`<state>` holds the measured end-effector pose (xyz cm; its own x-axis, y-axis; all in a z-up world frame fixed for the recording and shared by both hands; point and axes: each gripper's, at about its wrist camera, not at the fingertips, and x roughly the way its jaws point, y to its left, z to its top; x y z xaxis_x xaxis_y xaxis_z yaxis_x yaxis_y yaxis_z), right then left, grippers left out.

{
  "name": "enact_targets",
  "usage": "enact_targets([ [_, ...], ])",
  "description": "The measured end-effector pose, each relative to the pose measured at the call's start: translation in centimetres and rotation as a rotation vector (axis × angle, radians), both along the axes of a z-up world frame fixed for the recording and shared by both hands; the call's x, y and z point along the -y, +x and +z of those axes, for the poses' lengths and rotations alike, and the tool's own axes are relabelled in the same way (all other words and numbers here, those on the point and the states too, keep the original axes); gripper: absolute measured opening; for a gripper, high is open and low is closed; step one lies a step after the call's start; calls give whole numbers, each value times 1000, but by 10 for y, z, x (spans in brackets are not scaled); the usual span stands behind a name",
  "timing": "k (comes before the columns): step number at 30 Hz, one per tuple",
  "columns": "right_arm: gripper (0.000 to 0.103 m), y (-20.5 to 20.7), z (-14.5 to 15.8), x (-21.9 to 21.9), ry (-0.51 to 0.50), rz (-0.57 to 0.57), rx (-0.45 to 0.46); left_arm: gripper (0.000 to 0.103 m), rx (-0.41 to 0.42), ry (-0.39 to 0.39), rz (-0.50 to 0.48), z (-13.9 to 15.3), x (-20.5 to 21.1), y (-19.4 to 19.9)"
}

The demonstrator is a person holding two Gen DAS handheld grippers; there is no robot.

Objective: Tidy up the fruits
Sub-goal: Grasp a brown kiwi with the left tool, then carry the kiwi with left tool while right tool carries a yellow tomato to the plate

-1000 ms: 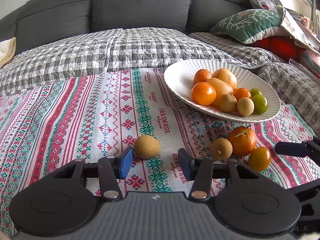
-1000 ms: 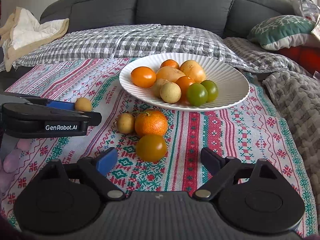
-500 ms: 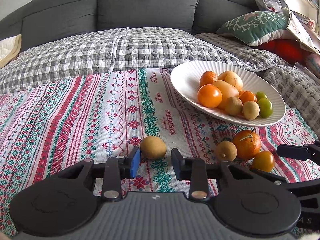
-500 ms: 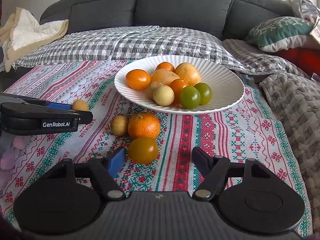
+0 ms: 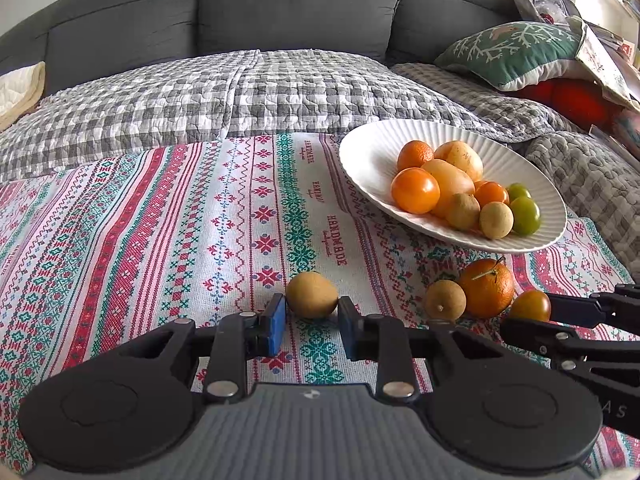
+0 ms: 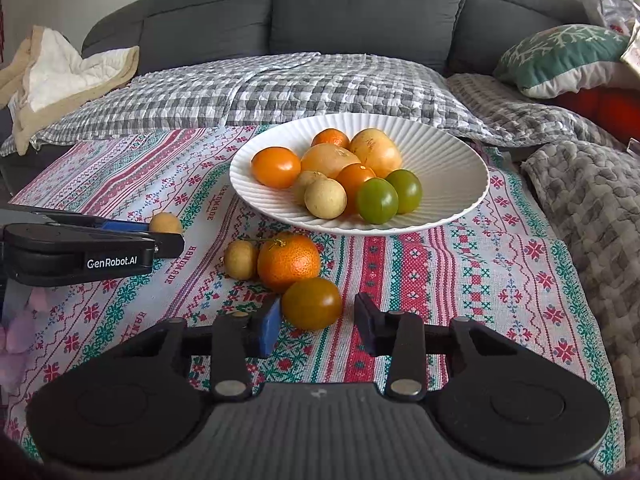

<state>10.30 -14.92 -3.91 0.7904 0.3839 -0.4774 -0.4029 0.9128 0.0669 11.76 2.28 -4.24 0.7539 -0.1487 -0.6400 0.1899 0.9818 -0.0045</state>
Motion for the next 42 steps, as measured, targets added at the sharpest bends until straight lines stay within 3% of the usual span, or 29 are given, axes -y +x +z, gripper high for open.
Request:
enact_targets([
  [21, 29, 0, 25, 49, 153, -82, 10, 18, 12, -4, -123, 10, 25, -25],
  [33, 29, 9, 41, 97, 337, -121, 33, 18, 64, -44, -165, 28, 49, -34],
  [42, 29, 28, 41, 116, 475, -130, 19, 18, 94, -64, -192, 50, 74, -6],
])
